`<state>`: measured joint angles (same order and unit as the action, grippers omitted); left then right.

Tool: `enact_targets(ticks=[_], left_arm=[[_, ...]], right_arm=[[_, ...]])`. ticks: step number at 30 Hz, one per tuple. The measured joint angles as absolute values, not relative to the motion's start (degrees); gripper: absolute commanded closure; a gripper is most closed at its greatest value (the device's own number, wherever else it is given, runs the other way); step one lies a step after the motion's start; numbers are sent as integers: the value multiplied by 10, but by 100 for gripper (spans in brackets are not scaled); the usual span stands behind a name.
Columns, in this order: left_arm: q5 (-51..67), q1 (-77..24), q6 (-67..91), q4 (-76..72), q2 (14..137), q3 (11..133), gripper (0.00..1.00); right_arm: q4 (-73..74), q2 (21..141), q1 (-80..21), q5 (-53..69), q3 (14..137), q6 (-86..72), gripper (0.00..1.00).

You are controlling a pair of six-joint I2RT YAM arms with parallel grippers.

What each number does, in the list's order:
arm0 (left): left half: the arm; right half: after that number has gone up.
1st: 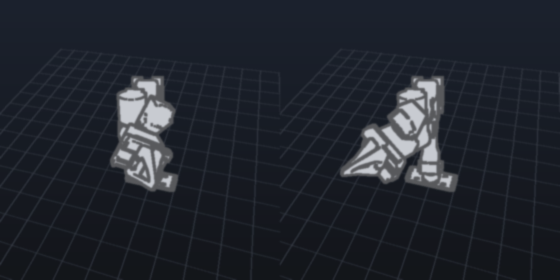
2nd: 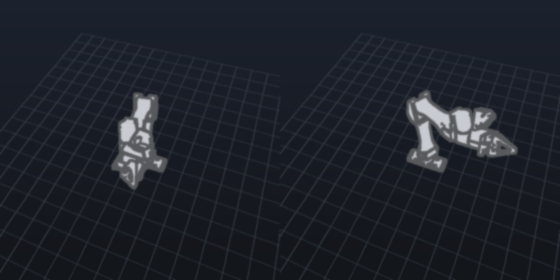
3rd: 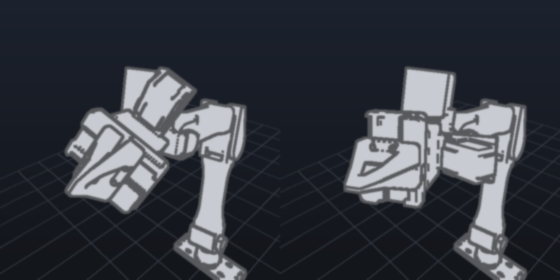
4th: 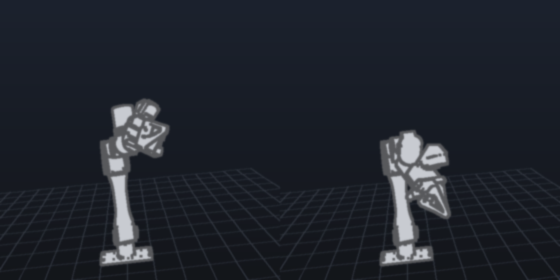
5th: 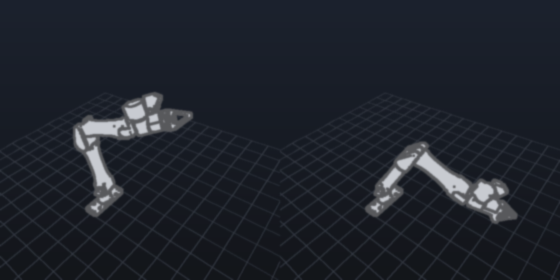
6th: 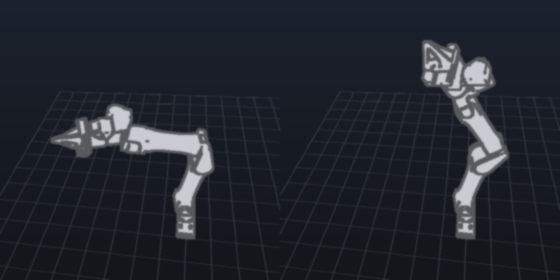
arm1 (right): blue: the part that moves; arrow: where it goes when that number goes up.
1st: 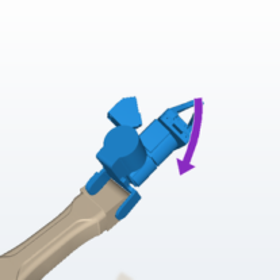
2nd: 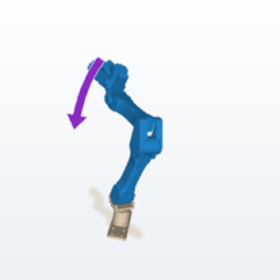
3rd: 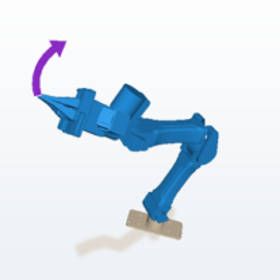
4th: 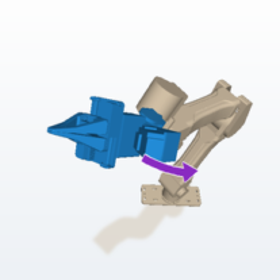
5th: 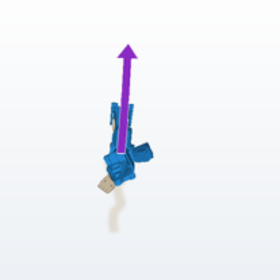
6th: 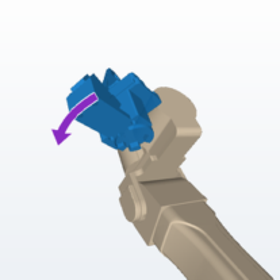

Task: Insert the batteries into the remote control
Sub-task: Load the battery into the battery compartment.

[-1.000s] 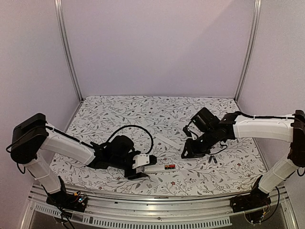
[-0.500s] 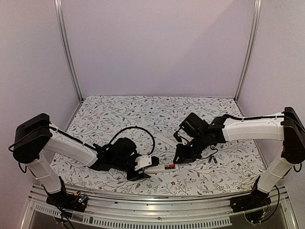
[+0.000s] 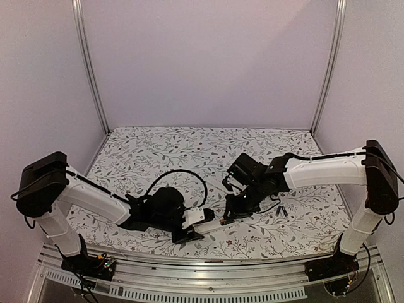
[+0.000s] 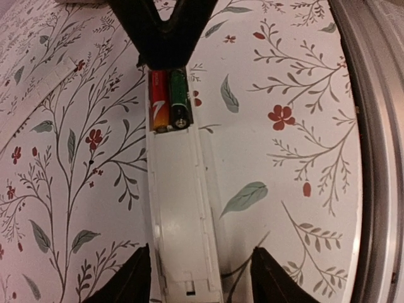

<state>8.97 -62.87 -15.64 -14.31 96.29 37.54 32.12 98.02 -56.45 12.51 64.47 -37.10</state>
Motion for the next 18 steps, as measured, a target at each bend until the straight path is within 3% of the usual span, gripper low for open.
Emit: enact_targets(ticks=[18], left_arm=[[21, -655, -57, -147, 962, 352, 44]], right_arm=[[341, 1039, -586, 91, 689, -333, 85]])
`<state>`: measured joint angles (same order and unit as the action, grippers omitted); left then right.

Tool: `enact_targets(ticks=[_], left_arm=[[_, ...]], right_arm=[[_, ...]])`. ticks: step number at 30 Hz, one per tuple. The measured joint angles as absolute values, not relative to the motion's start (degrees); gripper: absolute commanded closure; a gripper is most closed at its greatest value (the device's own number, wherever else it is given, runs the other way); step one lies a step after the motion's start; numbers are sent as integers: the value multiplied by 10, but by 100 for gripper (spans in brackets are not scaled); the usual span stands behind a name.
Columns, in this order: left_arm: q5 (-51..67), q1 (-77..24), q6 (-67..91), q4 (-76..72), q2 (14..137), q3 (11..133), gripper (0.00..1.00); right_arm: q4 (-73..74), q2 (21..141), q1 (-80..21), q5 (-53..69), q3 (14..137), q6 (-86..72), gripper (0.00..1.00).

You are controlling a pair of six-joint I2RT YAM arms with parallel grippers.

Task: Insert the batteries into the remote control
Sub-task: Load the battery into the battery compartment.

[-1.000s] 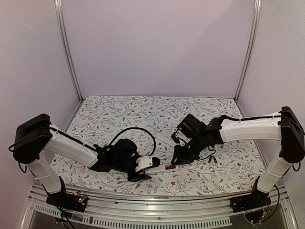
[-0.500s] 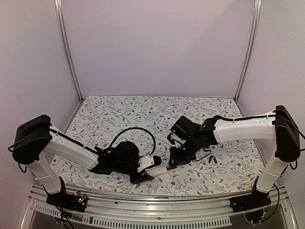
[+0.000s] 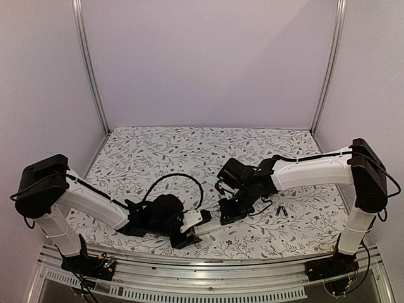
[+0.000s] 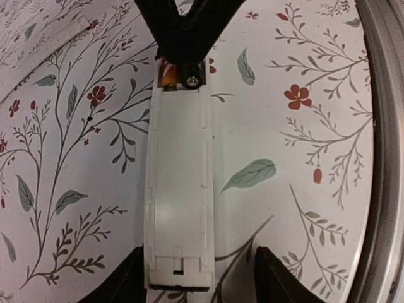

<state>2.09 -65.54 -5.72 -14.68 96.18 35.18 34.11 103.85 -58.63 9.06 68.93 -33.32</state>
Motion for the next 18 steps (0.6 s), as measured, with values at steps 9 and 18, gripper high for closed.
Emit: enact_targets(ticks=[9, 18], left_arm=[[21, -655, -53, -163, 960, 342, 51], [21, -655, -55, -169, 960, 340, 54]], right_arm=[[350, 1046, -591, 85, 700, -328, 89], [363, 1061, -599, 79, 713, -321, 93]])
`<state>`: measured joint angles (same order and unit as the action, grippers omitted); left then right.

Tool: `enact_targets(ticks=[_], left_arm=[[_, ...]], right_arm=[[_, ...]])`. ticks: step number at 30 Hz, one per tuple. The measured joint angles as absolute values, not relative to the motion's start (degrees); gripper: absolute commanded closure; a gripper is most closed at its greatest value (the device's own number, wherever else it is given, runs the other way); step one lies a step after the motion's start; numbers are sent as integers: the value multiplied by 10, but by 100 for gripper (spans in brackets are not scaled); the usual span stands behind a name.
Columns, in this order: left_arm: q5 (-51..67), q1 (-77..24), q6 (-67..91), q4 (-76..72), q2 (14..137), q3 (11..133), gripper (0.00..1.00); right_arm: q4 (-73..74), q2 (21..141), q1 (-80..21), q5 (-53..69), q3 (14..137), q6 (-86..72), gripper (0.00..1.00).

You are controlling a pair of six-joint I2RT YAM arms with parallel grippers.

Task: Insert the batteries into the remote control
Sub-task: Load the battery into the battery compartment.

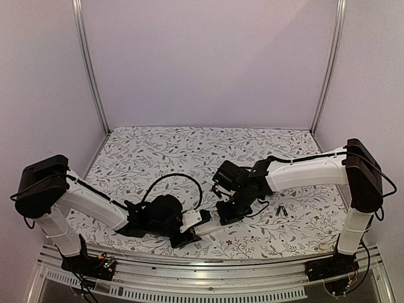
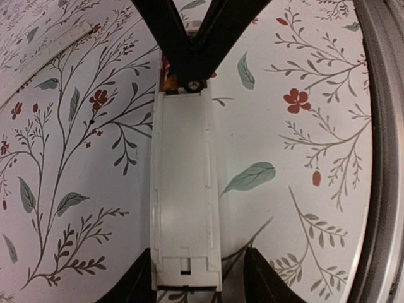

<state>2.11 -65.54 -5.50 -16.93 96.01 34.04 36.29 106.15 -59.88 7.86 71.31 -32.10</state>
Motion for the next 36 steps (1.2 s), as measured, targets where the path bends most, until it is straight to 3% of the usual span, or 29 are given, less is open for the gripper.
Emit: enact_targets(ticks=[26, 36], left_arm=[[21, -655, -59, -171, 960, 340, 56], [21, -655, -59, -173, 960, 340, 56]], right_arm=[[369, 1066, -599, 65, 716, -306, 93], [368, 1070, -599, 65, 721, -303, 85]])
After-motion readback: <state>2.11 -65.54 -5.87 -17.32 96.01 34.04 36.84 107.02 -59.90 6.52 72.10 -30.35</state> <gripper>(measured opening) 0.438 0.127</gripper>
